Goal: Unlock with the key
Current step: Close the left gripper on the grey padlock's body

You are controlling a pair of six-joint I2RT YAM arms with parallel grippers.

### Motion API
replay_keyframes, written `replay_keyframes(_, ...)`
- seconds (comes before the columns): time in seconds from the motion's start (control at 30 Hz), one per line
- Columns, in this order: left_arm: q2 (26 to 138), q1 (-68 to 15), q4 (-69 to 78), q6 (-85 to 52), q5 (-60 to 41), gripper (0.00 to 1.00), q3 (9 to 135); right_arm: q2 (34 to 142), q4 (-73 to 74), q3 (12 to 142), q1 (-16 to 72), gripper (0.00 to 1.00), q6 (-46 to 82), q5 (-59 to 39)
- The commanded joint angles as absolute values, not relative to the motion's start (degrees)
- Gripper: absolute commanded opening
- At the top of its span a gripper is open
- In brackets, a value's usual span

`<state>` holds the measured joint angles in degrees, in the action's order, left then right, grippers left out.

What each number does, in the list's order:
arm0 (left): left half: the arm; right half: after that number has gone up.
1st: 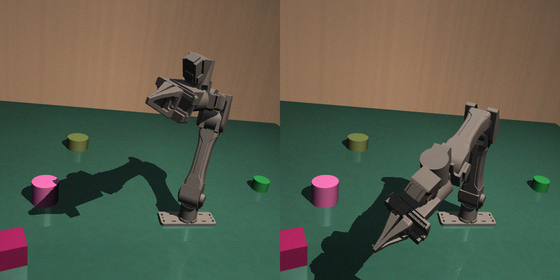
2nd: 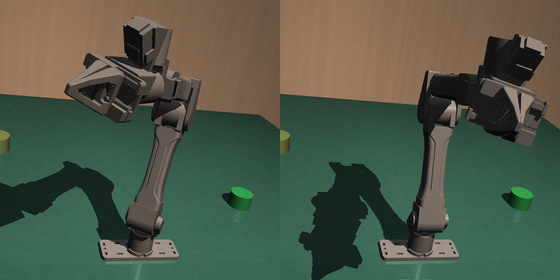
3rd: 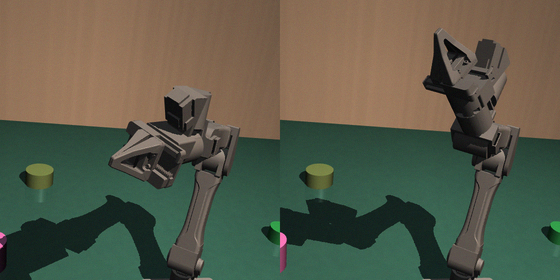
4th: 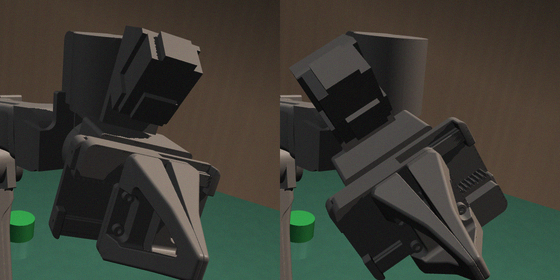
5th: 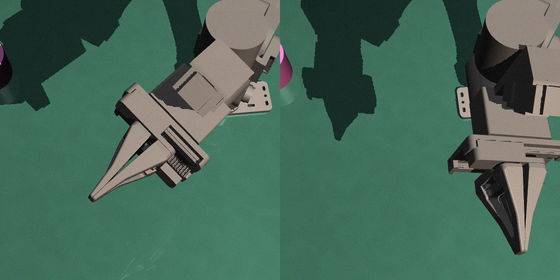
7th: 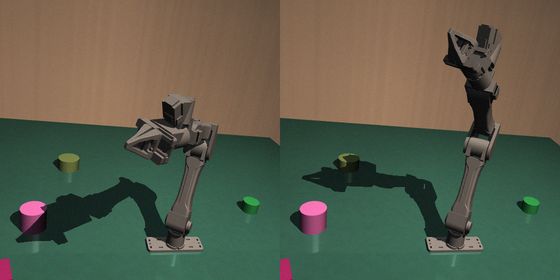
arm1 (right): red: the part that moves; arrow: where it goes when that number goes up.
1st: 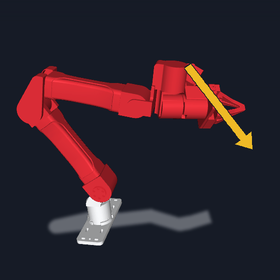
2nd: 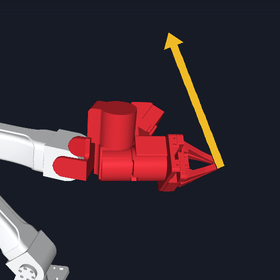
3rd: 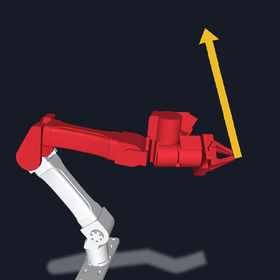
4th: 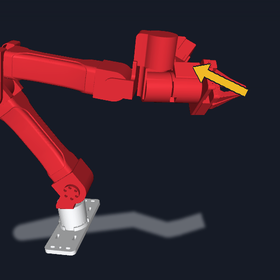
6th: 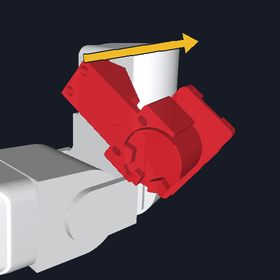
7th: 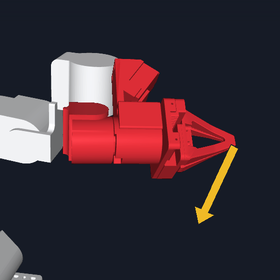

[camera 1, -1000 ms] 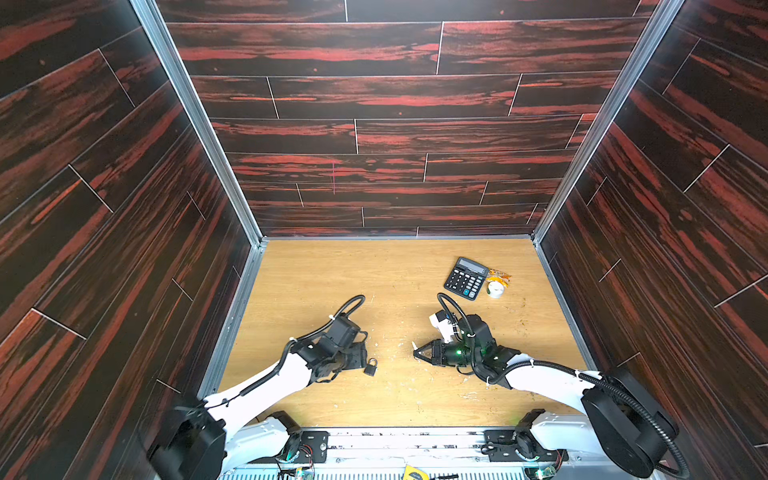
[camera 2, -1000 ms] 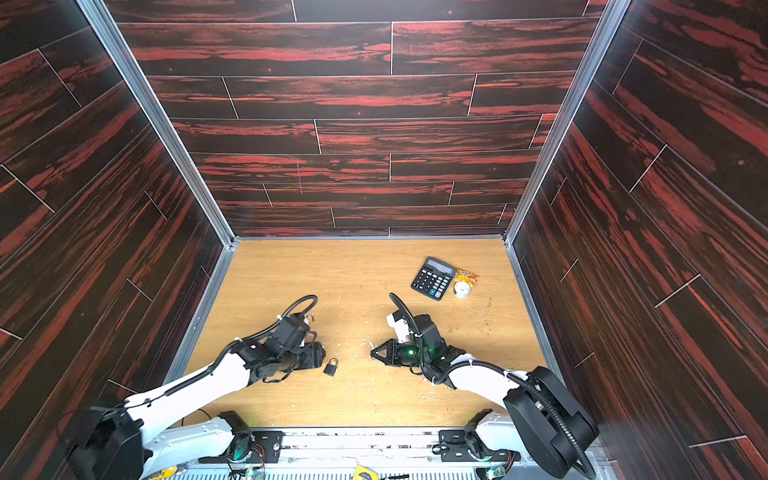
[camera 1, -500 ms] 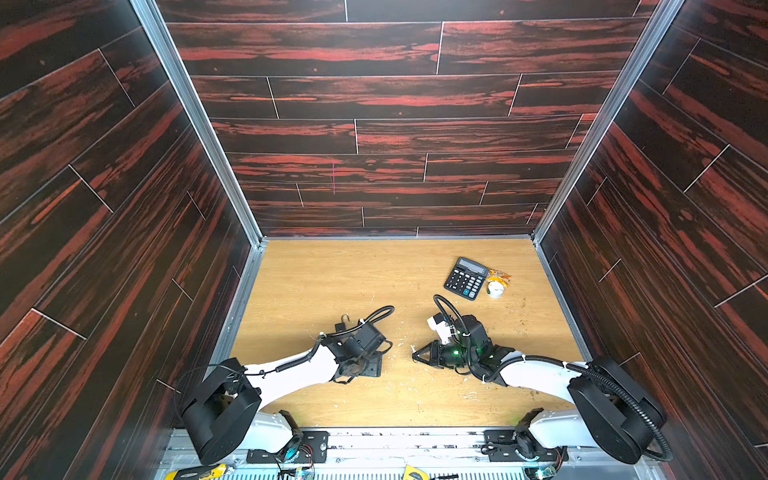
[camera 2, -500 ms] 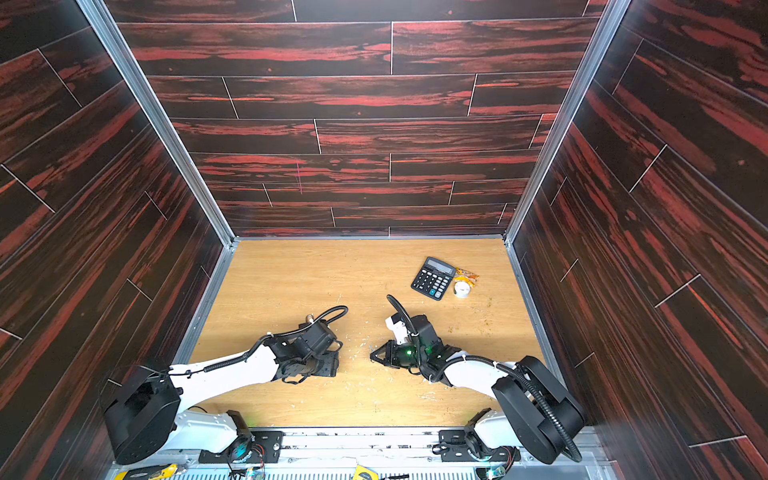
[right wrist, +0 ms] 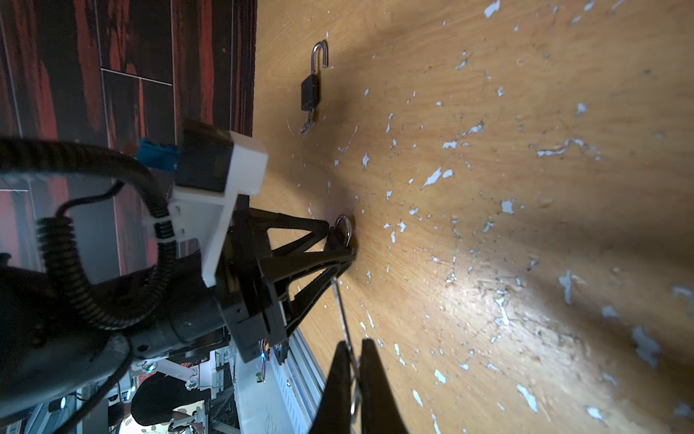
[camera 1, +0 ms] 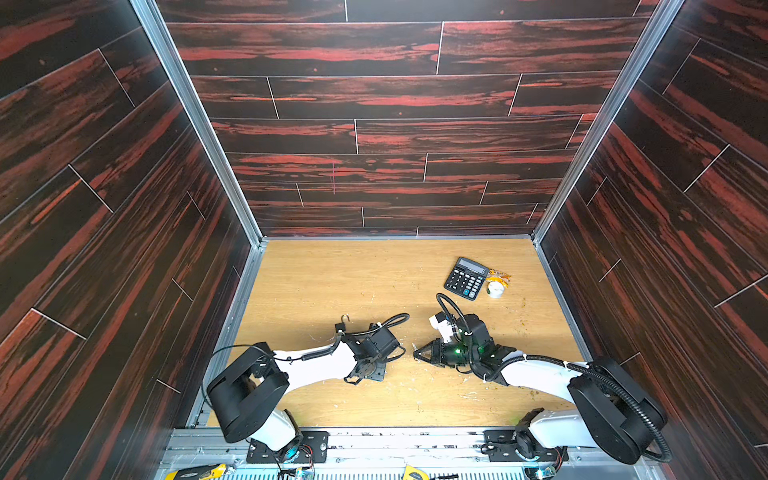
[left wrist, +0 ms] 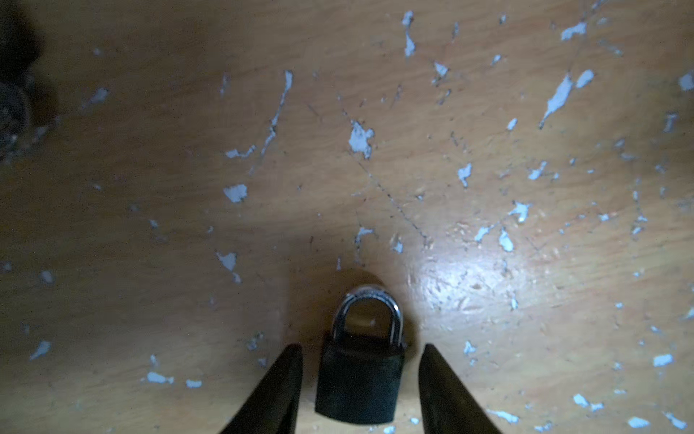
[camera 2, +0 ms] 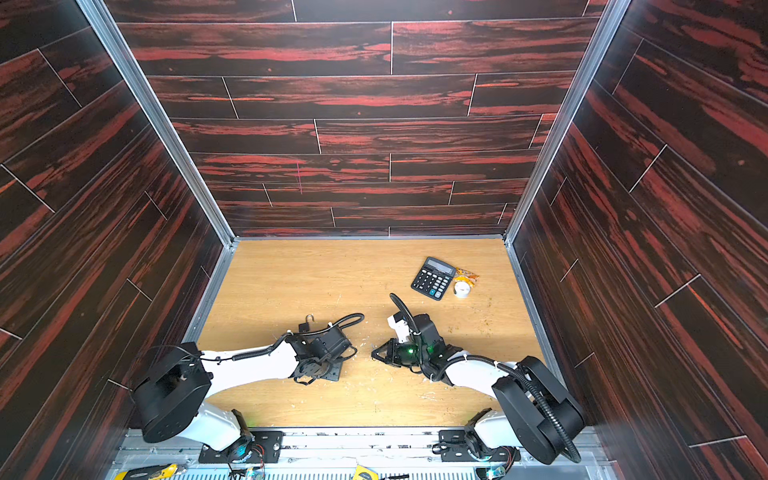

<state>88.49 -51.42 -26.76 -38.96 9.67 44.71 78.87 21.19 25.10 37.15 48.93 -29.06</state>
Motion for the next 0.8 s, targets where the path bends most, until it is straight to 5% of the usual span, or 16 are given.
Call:
replay_keyframes(0.0,89.7,-52.4,-29.7,-39.2,11.8,0.51,46.5,78.6,22.4,24.4,36.8,0.0,49.1,-30.3)
replay_keyframes(0.77,96.1,-53.4,-35.7,-42.2,13.8,0.34,48.3,79.3,23.5,24.3,36.0,0.0,49.1,-32.0)
